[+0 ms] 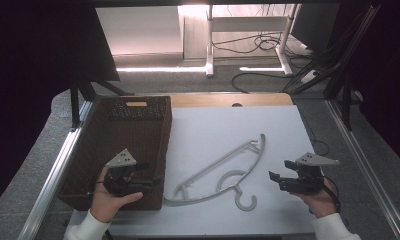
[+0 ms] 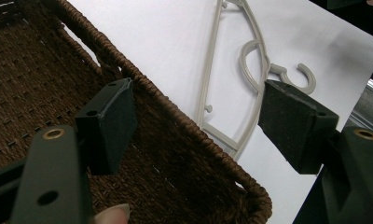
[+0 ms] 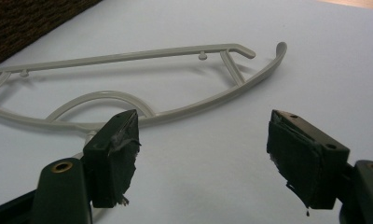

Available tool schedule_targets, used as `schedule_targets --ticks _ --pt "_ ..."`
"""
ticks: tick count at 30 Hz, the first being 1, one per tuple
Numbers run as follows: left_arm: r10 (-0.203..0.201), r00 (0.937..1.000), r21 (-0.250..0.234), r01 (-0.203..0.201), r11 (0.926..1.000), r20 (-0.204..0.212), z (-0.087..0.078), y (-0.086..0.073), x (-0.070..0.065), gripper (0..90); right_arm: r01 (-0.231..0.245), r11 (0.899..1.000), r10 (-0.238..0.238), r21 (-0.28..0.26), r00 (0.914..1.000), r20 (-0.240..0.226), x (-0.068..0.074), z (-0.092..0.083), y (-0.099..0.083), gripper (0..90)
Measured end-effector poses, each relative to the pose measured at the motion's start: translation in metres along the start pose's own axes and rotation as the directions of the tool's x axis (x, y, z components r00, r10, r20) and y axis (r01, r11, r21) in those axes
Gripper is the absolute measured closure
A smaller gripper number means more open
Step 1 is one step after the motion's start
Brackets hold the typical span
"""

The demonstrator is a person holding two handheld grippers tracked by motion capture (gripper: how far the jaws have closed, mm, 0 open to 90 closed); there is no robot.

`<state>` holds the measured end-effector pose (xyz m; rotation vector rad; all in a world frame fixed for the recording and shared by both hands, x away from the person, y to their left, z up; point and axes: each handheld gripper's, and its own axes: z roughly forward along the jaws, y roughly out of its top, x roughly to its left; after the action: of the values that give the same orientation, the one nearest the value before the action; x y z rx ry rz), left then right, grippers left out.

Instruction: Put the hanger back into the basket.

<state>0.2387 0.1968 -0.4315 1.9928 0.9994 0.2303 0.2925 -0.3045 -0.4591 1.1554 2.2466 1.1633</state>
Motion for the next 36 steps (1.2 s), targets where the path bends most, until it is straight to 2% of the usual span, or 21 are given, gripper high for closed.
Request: schedule_targets --ticks 22,36 --pt "-0.012 0.9999 0.008 0.012 0.9999 -0.008 0.0015 0.0015 0.0002 27.5 0.01 1.0 -0.01 0.0 0.9999 0.01 -0.0011 -0.0017 -0.0026 25.4" --pt "-0.002 1.0 -0.003 0.002 1.0 -0.008 0.0009 0.0046 -0.0039 27.8 0.017 1.0 -0.017 0.009 0.9997 0.015 -0.0012 -0.0013 -0.0032 25.2"
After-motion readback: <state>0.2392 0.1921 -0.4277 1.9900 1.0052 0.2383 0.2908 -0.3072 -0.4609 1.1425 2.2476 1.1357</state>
